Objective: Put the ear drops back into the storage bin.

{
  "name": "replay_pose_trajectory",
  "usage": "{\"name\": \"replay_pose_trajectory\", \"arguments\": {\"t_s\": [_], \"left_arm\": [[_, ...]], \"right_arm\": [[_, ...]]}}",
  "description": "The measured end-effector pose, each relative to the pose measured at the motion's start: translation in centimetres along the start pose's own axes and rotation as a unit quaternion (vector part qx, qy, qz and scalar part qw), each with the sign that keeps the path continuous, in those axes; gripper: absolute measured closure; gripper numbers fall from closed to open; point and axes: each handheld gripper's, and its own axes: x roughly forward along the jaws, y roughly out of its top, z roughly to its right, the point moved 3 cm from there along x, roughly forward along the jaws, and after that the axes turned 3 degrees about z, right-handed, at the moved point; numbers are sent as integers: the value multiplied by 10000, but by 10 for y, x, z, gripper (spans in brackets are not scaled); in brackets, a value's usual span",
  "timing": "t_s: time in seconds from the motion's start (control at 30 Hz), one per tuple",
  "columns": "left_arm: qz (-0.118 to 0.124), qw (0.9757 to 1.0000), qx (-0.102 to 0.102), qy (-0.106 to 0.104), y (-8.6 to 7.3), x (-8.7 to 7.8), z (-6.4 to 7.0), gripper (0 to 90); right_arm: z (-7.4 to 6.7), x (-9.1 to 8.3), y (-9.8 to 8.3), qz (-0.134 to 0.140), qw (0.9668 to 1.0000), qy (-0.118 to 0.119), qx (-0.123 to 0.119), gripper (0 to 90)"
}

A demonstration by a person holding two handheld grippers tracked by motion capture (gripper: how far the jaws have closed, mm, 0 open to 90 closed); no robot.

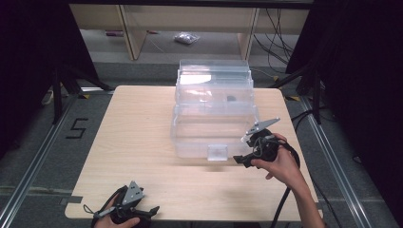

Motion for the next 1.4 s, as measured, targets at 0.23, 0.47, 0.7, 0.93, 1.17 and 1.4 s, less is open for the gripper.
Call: {"name": "replay_pose_trajectory", "arguments": {"t_s": [0.23,0.47,0.7,0.93,1.17,1.4], "left_arm": [[-108,9998,135,-54,0,-2,-1,151],[-97,9998,137,-55,0,-2,-1,151],[-91,9998,139,-54,0,-3,-1,151],[63,10000,-41,-38,1,0,2,151],[59,10000,-43,-39,1,0,2,151],[58,10000,-25,-7,1,0,1,151]], "right_arm": [[-8,2,-6,114,9995,2,-297,212],[-17,2,-13,194,9989,-65,-428,214],[-20,4,-21,348,9981,-77,-507,205],[-21,6,-28,489,9978,2,-442,202],[-24,12,-37,567,9975,71,-405,202],[-24,14,-48,617,9973,37,-390,202]]}}
